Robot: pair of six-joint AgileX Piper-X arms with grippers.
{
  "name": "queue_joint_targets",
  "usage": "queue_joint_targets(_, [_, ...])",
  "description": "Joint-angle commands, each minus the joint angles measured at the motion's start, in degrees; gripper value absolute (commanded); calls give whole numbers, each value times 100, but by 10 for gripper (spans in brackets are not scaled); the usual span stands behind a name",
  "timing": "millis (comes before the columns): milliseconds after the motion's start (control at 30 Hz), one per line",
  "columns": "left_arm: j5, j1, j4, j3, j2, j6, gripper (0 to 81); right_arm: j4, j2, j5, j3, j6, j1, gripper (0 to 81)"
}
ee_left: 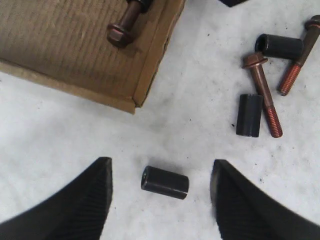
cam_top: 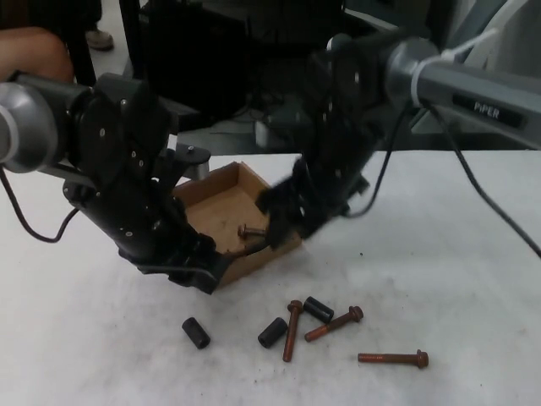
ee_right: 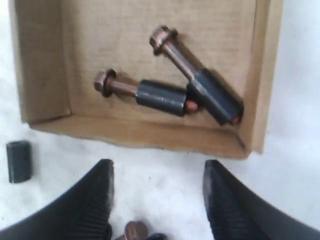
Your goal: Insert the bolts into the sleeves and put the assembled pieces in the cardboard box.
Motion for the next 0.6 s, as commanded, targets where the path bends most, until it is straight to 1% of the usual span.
queue_joint_targets(0, [-45, -21, -104, -16, -90, 43, 549, -121, -48, -38, -262, -38, 15, 510])
queue_joint_targets(133, [-45, -21, 85, -16, -90, -11, 549, -65, -48, 2, -507, 83, 15, 510])
queue_joint_targets(367, [-45, -42, 620, -16, -125, -477, 549, 1312, -48, 610, -542, -143, 107, 510])
queue_joint_targets(567, [-488, -243, 928, -16, -143, -466, 549, 1340, -48, 664, -545, -178, 194, 510])
